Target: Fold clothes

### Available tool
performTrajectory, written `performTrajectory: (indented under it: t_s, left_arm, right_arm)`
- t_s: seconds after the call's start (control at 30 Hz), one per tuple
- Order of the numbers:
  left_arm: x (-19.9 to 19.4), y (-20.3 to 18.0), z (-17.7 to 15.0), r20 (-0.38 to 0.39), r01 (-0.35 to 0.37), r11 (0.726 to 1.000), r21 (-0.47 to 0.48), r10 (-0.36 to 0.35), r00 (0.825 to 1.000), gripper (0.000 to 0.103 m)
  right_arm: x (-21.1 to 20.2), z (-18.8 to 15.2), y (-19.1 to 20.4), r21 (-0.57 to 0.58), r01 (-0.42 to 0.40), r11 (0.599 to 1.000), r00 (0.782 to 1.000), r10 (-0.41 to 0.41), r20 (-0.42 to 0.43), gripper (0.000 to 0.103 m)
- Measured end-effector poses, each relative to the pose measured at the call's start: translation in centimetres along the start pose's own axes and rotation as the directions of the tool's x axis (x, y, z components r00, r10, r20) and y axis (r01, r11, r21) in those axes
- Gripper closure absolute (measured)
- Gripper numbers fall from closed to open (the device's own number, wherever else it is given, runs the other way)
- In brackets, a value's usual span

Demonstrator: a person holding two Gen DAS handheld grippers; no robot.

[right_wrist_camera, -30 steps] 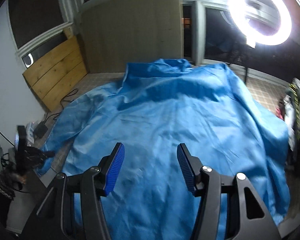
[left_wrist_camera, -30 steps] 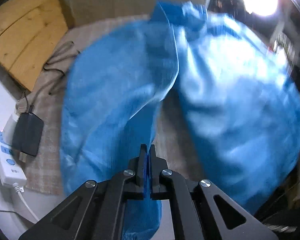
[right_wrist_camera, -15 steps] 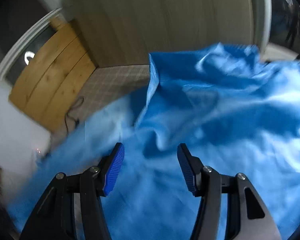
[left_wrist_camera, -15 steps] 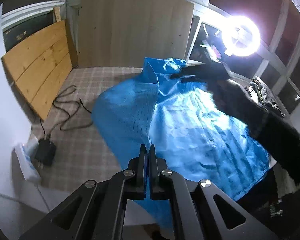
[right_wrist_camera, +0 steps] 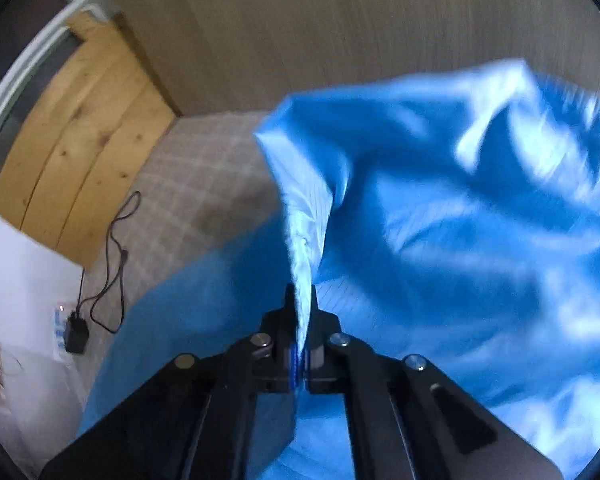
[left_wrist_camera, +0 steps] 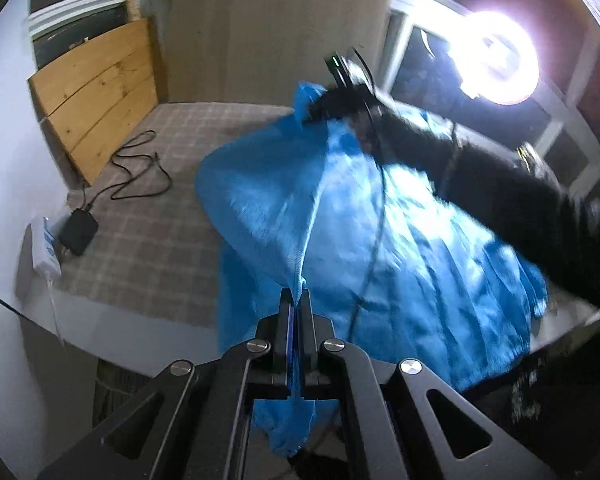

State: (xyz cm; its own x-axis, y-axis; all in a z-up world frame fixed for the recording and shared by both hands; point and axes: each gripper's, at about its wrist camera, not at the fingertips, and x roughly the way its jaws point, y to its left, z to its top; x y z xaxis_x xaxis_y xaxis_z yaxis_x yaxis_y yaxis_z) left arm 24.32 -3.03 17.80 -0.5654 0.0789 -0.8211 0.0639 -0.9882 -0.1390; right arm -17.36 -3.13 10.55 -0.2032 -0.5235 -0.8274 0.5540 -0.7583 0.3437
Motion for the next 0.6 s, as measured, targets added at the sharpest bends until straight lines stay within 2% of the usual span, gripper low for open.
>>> performTrajectory:
  t_s: [0.1,0.17,0.23,0.3,0.33,0.37,0.4,0.43,0.47,0.53,0.6]
  left_arm:
    - [0.6,-4.4,-2.1,-0.051,0.058,0.996,0.06,-0.055,0.997,0.102]
    - [2.0,-7.1,-3.8,-0.111,0.113,0.989,0.093,-0.102,0.989,0.1]
    - [3.6,-8.6,-5.6,-0.175,0.177,0.98,0.087,-0.16,0.971,0.096]
    - [4.5,-9.2,-7.0,-0.214,0.203,0.977,0.058,-0.187,0.959,0.094]
    - [4.7,-9.2,-7.7,-0.223,0.201,0.979,0.039,-0.187,0.957,0.094]
    - [4.4,-8.5,-8.0,-0.212,0.171,0.985,0.022,-0.163,0.964,0.091]
    - [4.1,-7.8,-8.4,-0.201,0.141,0.99,0.004,-0.137,0.97,0.085]
    - [3.8,-7.0,-8.8,-0.19,0.11,0.994,-0.017,-0.112,0.975,0.081]
    - [3.5,-5.7,-9.2,-0.172,0.077,0.996,-0.055,-0.085,0.981,0.075]
    - [3.2,-3.1,-10.1,-0.139,0.014,0.991,-0.133,-0.032,0.99,0.074]
    - [3.9,-0.6,-11.3,-0.104,-0.003,0.973,-0.232,-0.022,0.994,0.074]
  right_arm:
    - [-3.1,-0.7,-0.8,-0.071,0.032,0.997,0.999,-0.031,0.014,0.102]
    - [-4.9,-1.2,-1.3,-0.122,0.063,0.991,0.998,-0.061,0.02,0.102]
    - [-4.6,-2.6,-1.9,-0.206,0.169,0.964,0.985,-0.174,-0.009,0.101]
    - [-4.2,-3.7,-3.1,-0.26,0.262,0.93,0.957,-0.285,-0.057,0.094]
    - [-4.2,-4.0,-3.8,-0.263,0.293,0.919,0.944,-0.321,-0.07,0.087]
    - [-4.9,-4.0,-4.5,-0.246,0.318,0.916,0.938,-0.342,-0.061,0.079]
    - [-5.5,-4.1,-4.8,-0.234,0.335,0.913,0.933,-0.356,-0.05,0.074]
    - [-6.0,-4.2,-4.2,-0.241,0.326,0.914,0.938,-0.345,-0.039,0.069]
    - [-6.4,-4.3,-3.6,-0.248,0.318,0.915,0.942,-0.335,-0.028,0.068]
    - [-7.3,-4.6,-2.4,-0.262,0.301,0.917,0.95,-0.313,-0.005,0.068]
    - [-8.2,-4.8,-1.1,-0.277,0.284,0.918,0.957,-0.29,0.017,0.068]
